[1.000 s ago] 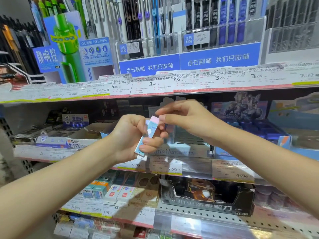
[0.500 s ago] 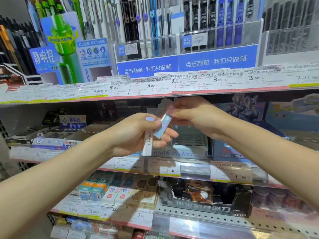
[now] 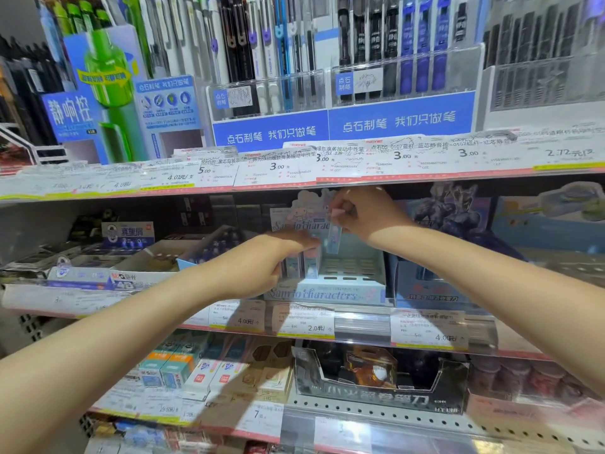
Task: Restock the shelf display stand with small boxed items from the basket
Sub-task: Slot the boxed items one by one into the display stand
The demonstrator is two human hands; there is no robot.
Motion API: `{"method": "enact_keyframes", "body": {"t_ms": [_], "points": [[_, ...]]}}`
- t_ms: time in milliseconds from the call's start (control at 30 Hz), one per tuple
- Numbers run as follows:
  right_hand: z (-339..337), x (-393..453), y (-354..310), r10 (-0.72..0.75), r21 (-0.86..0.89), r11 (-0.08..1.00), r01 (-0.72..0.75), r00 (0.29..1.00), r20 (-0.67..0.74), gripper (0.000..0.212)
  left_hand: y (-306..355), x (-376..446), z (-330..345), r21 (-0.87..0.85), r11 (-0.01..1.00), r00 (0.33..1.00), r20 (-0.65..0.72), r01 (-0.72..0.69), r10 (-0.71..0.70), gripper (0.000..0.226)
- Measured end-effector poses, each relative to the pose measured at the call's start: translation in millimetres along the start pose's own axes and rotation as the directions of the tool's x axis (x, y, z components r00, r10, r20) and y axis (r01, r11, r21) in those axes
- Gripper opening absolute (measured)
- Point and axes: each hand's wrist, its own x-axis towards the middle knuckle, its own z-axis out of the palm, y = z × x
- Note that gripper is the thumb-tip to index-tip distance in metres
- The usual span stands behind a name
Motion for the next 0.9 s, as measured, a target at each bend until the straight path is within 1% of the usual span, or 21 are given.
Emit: {"method": "enact_keyframes", "body": {"t_ms": [100,167,300,433,567,667,733,833,900], "points": [[4,1,1,-0.008,-0.015,1.000,0.008,0.999,0.034,0.015,-3,2,2,-0.022,1.000,0.999,0.053,-0.007,0.008,0.079],[7,1,2,-0.008,-0.005,1.000,0.008,0.999,0.047,0.016,-1,1,-1,-0.025,1.000,0.998,0.056,-0.003,0.005,0.076],[12,2,3,-0.011,0.019,1.000,0.009,0.998,0.060,0.016,1,1,-6,-0.068,0.997,0.997,0.067,-0.044,0.048,0.073],[12,4,6,-0.030,-0.014,0.999,0.031,0.997,0.064,0.016,8,3,-11,-0.062,0.998,0.996,0.082,-0.033,0.038,0.070],[14,7,9,-0.046,-0.045,0.998,0.050,0.995,0.094,0.013,11,2,-13,-0.067,0.996,0.996,0.064,-0.059,0.063,0.069],[17,7,10,-0.048,-0.072,0.996,0.055,0.994,0.094,0.017,16,1,-16,-0.084,0.995,0.997,0.066,-0.044,0.050,0.068],[20,5,10,-0.056,-0.110,0.992,0.063,0.996,0.069,0.019,20,1,-18,-0.084,0.996,0.997,0.068,-0.032,0.038,0.067],[19,2,6,-0.089,-0.232,0.968,0.096,0.995,0.038,0.011,11,4,-14,-0.063,0.998,0.994,0.113,-0.006,0.013,0.072],[17,1,4,-0.114,-0.260,0.959,0.115,0.993,0.018,0.009,1,6,-10,-0.055,0.998,0.993,0.121,-0.005,0.012,0.075]]}}
